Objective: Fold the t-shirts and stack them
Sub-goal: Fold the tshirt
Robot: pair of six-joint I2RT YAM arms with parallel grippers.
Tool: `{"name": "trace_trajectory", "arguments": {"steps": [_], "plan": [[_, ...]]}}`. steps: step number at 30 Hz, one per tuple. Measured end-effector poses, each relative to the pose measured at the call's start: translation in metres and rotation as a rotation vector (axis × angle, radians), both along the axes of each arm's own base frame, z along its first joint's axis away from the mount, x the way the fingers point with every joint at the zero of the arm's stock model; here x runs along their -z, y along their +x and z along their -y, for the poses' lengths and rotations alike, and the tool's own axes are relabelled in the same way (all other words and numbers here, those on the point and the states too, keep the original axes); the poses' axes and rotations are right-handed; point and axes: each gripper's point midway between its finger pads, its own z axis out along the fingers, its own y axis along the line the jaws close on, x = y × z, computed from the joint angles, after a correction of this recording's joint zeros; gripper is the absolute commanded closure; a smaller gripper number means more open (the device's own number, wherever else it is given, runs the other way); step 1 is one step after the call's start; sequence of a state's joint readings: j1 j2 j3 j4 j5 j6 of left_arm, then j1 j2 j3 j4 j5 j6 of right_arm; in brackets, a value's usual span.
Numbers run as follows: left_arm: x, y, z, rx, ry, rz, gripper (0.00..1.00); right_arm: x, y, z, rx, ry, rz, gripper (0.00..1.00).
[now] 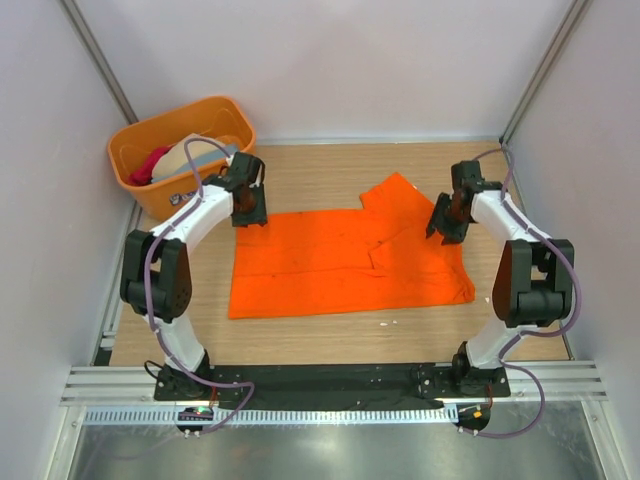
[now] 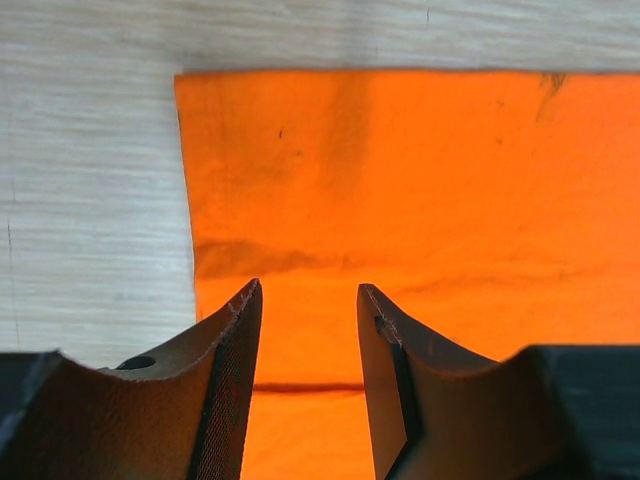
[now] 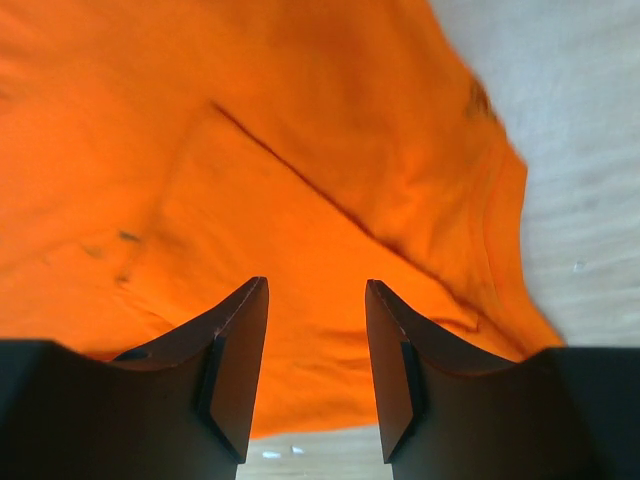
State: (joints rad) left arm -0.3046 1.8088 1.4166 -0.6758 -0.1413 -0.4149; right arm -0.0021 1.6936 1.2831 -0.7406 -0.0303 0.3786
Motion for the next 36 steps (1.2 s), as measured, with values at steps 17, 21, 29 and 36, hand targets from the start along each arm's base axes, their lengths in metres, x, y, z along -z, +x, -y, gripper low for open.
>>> {"name": "trace_trajectory", "arguments": {"steps": [17, 21, 29, 36], "plan": [[0.001, -0.029, -0.003, -0.023, -0.030, -0.031, 0.55, 0.076, -0.101, 0.068, 0.265, -0.071, -0.247, 0.50], [0.001, -0.025, -0.001, -0.014, -0.032, -0.033, 0.56, 0.073, -0.102, 0.071, 0.256, -0.074, -0.252, 0.47], [0.024, 0.025, 0.004, 0.029, 0.034, -0.040, 0.70, 0.016, -0.028, 0.070, 0.227, -0.006, -0.046, 0.42], [0.054, 0.050, -0.006, 0.075, 0.101, -0.080, 0.70, -0.008, 0.046, 0.082, 0.196, -0.008, 0.106, 0.42]]}}
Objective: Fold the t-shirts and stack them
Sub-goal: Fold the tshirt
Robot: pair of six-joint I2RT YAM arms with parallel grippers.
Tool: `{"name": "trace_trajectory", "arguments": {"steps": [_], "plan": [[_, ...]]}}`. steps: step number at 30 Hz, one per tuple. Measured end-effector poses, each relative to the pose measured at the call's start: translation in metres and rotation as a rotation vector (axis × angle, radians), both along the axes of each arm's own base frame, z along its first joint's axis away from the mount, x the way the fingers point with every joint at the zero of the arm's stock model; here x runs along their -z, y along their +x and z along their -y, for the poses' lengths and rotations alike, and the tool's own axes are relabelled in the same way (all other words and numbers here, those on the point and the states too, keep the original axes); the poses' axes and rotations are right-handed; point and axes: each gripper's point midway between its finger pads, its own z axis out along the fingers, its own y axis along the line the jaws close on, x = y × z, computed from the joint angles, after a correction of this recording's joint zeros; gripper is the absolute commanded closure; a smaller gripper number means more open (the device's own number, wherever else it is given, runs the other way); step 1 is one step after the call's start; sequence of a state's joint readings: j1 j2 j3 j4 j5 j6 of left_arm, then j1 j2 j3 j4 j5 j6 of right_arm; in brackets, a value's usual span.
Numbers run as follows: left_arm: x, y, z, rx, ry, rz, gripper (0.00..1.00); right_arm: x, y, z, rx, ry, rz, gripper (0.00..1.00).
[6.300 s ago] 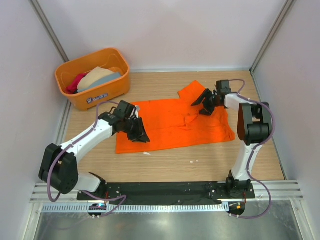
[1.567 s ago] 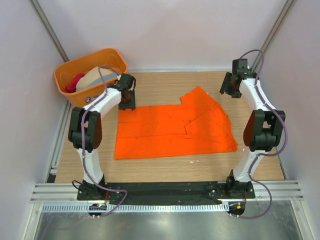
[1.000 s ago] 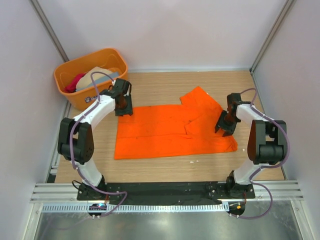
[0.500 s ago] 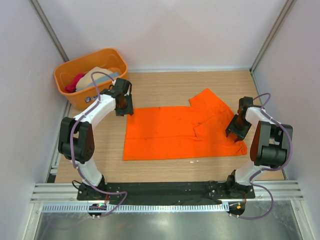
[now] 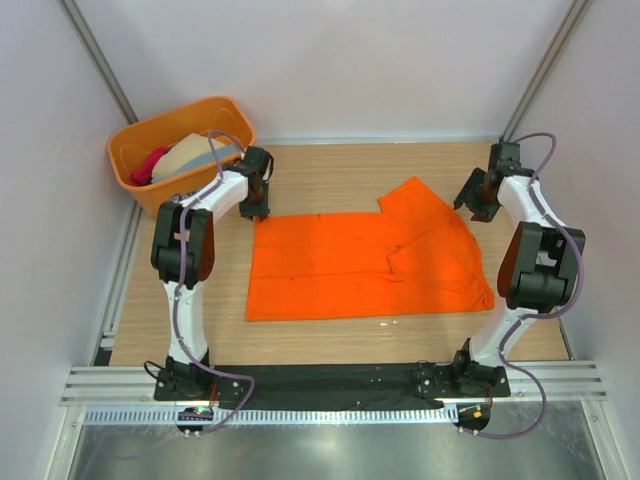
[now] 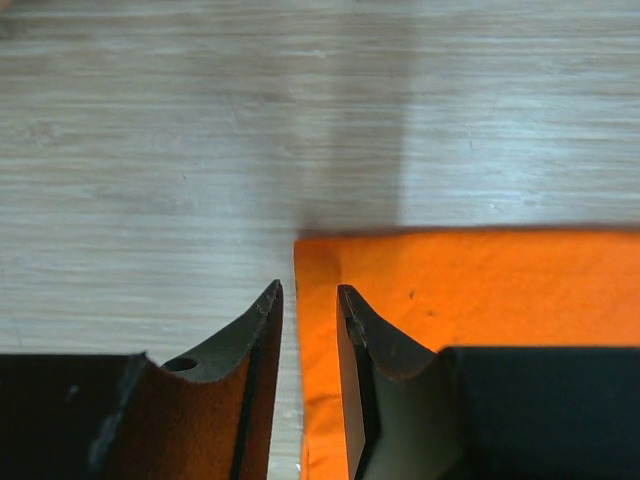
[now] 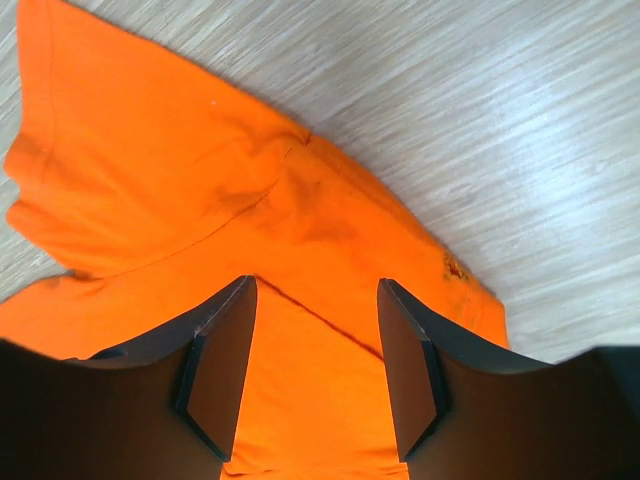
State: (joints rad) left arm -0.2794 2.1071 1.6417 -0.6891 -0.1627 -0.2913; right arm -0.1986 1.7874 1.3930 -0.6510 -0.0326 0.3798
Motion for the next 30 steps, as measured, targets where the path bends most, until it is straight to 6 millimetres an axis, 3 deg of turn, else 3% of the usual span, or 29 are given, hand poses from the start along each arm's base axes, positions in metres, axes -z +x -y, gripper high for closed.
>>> {"name": "trace_trajectory", "arguments": {"steps": [11, 19, 30], "plan": [[0.007, 0.010, -0.005, 0.031, -0.001, -0.009, 0.65, 0.021, 0.011, 0.002, -0.105, -0.024, -0.022, 0.34], [0.018, 0.009, 0.007, 0.072, -0.056, -0.039, 0.64, 0.023, 0.016, 0.002, -0.134, -0.027, -0.015, 0.34], [0.018, 0.013, 0.006, 0.061, -0.054, -0.040, 0.61, 0.025, 0.028, 0.015, -0.121, -0.034, -0.012, 0.35]]}}
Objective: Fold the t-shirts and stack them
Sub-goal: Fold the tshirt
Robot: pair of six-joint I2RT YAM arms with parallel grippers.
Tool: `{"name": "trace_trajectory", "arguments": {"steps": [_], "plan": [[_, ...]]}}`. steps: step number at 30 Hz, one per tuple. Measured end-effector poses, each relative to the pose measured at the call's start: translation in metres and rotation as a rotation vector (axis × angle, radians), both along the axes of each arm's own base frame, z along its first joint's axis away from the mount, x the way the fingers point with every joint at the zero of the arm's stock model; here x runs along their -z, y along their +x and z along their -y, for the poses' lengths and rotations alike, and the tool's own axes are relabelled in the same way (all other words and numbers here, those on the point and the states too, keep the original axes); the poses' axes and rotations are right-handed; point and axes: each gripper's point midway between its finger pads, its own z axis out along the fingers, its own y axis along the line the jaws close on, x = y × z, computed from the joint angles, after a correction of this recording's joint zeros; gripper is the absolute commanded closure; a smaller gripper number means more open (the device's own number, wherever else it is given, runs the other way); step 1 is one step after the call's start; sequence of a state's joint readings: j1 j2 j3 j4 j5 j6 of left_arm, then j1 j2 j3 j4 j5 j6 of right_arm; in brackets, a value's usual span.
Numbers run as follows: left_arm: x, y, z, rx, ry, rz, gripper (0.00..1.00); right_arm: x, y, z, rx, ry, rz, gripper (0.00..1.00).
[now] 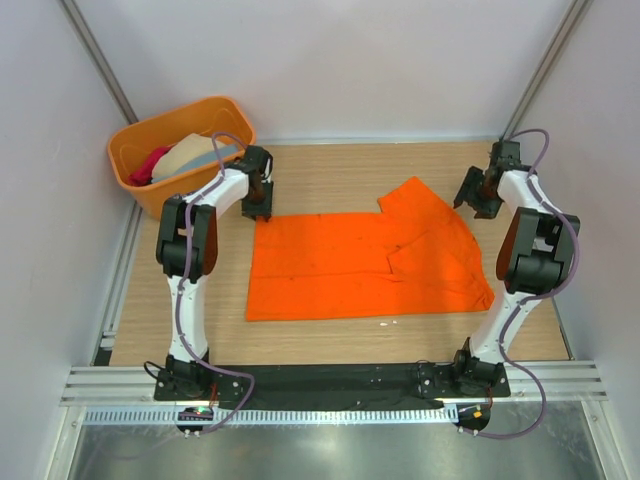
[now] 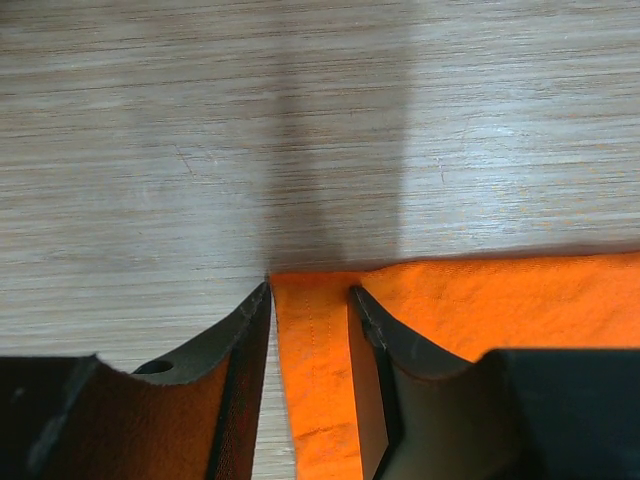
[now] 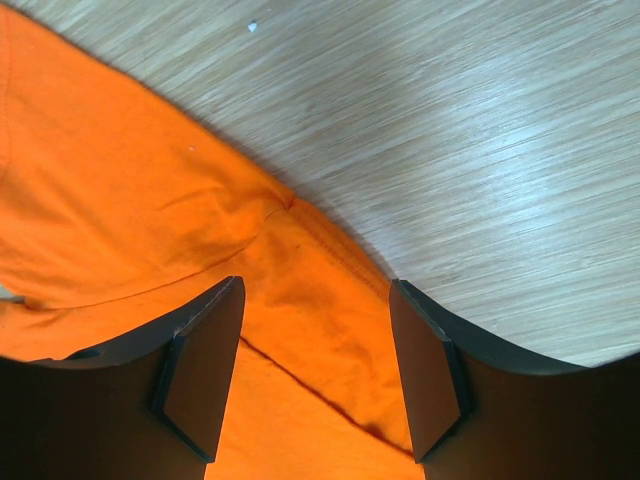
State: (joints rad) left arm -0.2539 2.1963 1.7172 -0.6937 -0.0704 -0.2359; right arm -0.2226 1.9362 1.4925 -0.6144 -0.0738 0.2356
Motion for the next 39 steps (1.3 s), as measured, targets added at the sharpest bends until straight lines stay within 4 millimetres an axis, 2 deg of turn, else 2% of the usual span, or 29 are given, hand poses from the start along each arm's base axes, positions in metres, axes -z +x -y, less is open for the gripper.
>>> {"name": "trace_trajectory", "arguments": {"steps": [4, 6, 13, 18, 23, 26, 32, 33, 36, 37, 39], "plan": [[0.000, 0.000, 0.000, -0.004, 0.002, -0.006, 0.66, 0.008, -0.002, 0.002, -0.012, -0.002, -0.020, 0.38], [0.001, 0.001, -0.001, -0.008, 0.005, -0.011, 0.71, 0.013, -0.003, 0.002, -0.024, 0.002, -0.036, 0.38], [0.001, 0.001, 0.001, -0.018, 0.004, -0.014, 0.80, 0.035, -0.003, -0.003, -0.076, 0.027, -0.081, 0.39], [0.001, 0.002, 0.001, -0.019, 0.003, -0.014, 0.84, 0.037, 0.010, -0.005, -0.109, 0.047, -0.063, 0.40], [0.001, 0.003, 0.002, -0.021, 0.003, -0.015, 0.90, 0.038, 0.021, -0.010, -0.142, 0.076, -0.046, 0.46], [0.001, 0.003, 0.002, -0.021, 0.002, -0.015, 0.94, 0.041, 0.021, -0.015, -0.156, 0.095, -0.048, 0.48], [0.001, 0.003, 0.002, -0.021, 0.002, -0.016, 0.99, 0.047, 0.021, -0.023, -0.179, 0.129, -0.056, 0.57], [0.001, 0.003, 0.002, -0.021, 0.002, -0.016, 1.00, 0.046, 0.021, -0.023, -0.181, 0.131, -0.054, 0.59], [0.001, 0.003, 0.002, -0.021, 0.002, -0.016, 1.00, 0.048, 0.020, -0.024, -0.180, 0.132, -0.060, 0.73], [0.001, 0.003, 0.002, -0.021, 0.003, -0.016, 1.00, 0.048, 0.021, -0.022, -0.177, 0.123, -0.064, 0.86], [0.001, 0.003, 0.002, -0.023, 0.003, -0.016, 1.00, 0.049, 0.024, -0.016, -0.161, 0.096, -0.075, 0.99]]}}
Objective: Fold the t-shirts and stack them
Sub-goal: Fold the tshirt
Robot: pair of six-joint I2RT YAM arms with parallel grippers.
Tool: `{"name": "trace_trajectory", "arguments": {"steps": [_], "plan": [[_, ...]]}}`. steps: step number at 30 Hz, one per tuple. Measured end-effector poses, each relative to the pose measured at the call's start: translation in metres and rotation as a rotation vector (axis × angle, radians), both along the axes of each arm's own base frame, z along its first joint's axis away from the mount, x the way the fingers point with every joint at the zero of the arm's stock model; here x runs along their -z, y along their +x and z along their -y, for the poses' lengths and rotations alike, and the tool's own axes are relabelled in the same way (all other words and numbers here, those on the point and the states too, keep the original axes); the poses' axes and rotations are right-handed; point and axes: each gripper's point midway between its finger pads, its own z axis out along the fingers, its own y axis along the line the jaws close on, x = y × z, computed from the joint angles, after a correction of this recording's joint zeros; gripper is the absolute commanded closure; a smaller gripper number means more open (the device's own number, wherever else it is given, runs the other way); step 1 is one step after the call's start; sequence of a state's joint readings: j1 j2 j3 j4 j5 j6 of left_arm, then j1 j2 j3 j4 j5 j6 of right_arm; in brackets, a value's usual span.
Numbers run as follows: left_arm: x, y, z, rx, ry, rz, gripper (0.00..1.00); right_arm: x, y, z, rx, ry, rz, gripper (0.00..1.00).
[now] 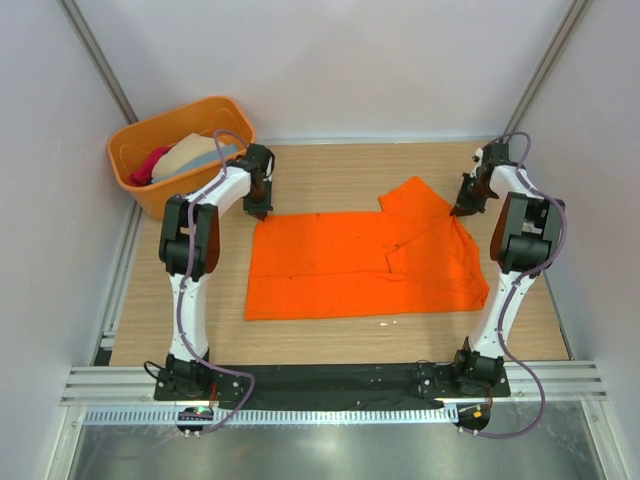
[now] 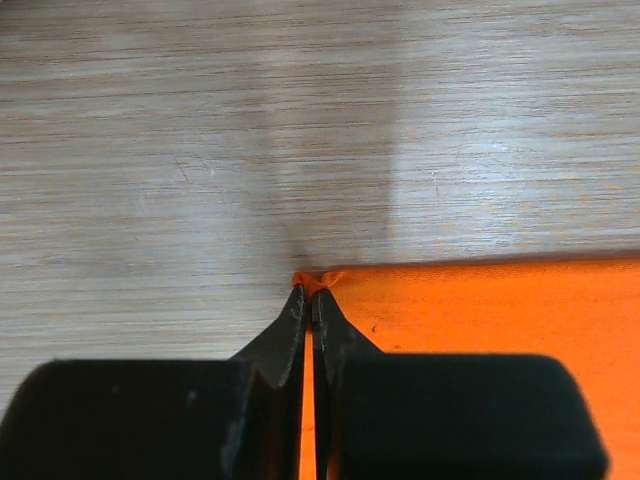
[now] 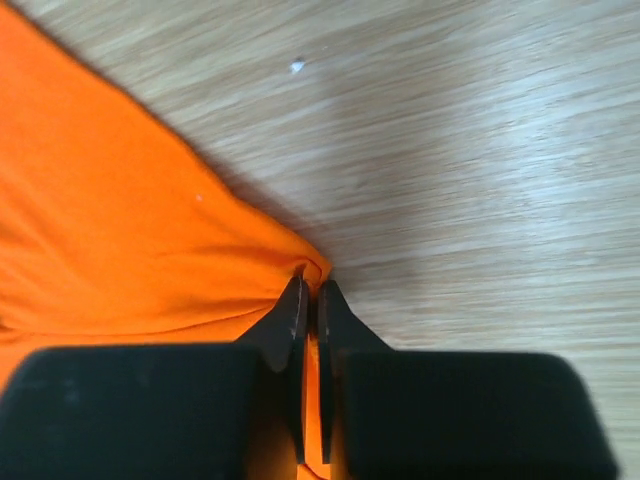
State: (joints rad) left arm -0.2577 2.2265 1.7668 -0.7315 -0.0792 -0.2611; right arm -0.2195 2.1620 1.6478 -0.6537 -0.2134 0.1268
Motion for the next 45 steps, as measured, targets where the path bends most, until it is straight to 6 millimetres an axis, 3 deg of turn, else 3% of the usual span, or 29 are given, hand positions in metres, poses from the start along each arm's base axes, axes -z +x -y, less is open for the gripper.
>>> {"name": "trace_trajectory", "arguments": {"steps": [7, 18, 21, 24, 32, 39, 45], "plan": [[-0.001, 0.000, 0.002, 0.000, -0.023, 0.013, 1.00, -0.003, 0.007, 0.019, 0.046, -0.101, -0.005, 0.99], [-0.001, -0.008, -0.005, -0.027, -0.040, 0.029, 1.00, -0.001, 0.008, 0.016, 0.010, -0.093, 0.035, 0.98], [-0.001, -0.008, -0.005, -0.026, -0.044, 0.028, 1.00, -0.002, 0.008, 0.015, 0.010, -0.086, 0.037, 0.63], [-0.001, -0.008, -0.005, -0.025, -0.046, 0.027, 1.00, -0.004, 0.009, 0.013, 0.009, -0.074, 0.038, 0.57], [-0.001, -0.009, -0.004, -0.024, -0.049, 0.026, 1.00, -0.016, 0.026, 0.008, -0.006, -0.030, 0.080, 0.56], [-0.001, -0.009, -0.004, -0.024, -0.052, 0.025, 1.00, -0.006, 0.034, 0.004, -0.021, 0.005, 0.071, 0.59], [-0.001, -0.009, -0.004, -0.023, -0.053, 0.025, 1.00, -0.003, 0.034, 0.004, -0.023, 0.012, 0.058, 0.72]]}}
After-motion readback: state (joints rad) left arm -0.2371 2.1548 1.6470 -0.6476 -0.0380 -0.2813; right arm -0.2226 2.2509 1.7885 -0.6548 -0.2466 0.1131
